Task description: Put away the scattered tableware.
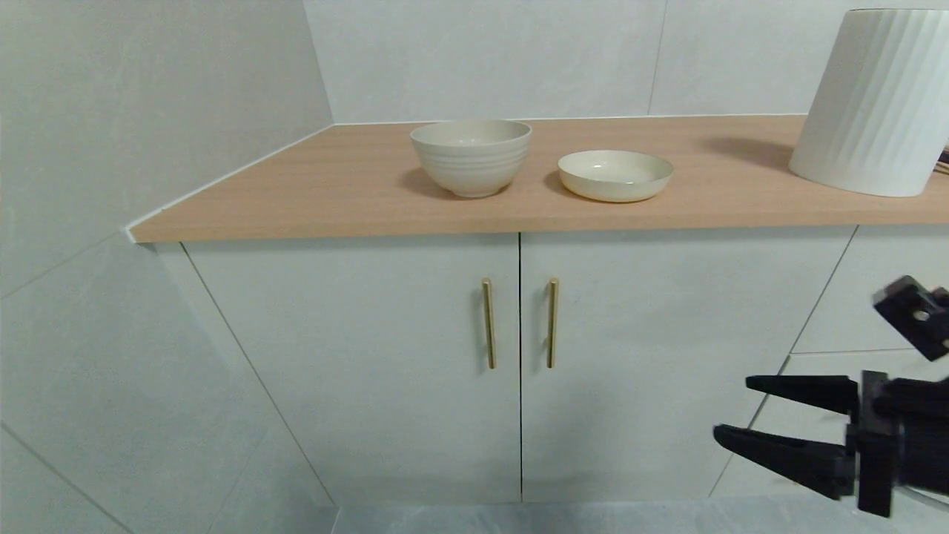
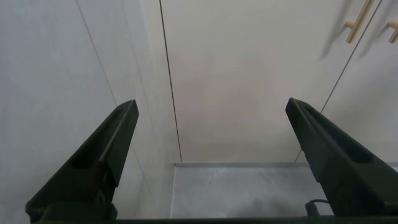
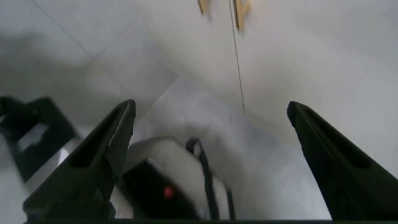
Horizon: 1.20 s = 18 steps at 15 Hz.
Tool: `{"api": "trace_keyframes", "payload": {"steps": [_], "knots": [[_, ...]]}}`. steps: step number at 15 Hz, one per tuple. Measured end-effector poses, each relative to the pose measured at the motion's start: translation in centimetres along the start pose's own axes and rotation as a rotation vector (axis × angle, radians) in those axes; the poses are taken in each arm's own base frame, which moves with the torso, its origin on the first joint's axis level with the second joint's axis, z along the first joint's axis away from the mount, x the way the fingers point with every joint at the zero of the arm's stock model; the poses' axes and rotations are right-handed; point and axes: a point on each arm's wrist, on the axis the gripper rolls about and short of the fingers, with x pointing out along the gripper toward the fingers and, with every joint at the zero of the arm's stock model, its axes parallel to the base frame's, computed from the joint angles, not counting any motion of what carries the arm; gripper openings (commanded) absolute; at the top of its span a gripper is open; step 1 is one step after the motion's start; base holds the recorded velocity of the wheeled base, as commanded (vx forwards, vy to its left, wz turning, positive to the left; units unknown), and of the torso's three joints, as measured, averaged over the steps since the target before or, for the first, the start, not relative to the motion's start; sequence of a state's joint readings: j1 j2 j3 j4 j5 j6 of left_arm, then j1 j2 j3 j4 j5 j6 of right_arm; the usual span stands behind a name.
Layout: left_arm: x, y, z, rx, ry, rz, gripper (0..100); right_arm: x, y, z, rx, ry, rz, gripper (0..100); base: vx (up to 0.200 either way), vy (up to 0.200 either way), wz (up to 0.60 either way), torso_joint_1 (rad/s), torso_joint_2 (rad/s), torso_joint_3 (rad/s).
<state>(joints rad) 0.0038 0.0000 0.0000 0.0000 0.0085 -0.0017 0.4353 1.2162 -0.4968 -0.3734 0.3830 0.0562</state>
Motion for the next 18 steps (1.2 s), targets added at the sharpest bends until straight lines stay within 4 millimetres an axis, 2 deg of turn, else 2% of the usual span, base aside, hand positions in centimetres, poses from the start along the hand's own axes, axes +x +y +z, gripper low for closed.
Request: {"api": "trace_keyframes", "payload": {"steps": [5, 9, 12, 18], "knots": [[0.0, 0.0, 0.0, 0.000, 0.000, 0.001, 100, 8.7, -1.1, 0.8, -0.018, 0.047, 0.039, 100, 0.000, 0.000, 0.00, 0.000, 0.00, 0.000], [0.0, 0.0, 0.0, 0.004, 0.000, 0.000, 100, 13.3, -1.3, 2.1, -0.032, 0.048, 0.067, 100, 0.000, 0.000, 0.00, 0.000, 0.00, 0.000], [0.0, 0.0, 0.0, 0.016, 0.000, -0.001, 100, 15.4, -1.2, 2.8, -0.033, 0.035, 0.076, 100, 0.000, 0.000, 0.00, 0.000, 0.00, 0.000], [0.0, 0.0, 0.0, 0.021, -0.001, -0.001, 100, 18.2, -0.9, 2.7, 0.031, -0.050, 0.065, 100, 0.000, 0.000, 0.00, 0.000, 0.00, 0.000]]}}
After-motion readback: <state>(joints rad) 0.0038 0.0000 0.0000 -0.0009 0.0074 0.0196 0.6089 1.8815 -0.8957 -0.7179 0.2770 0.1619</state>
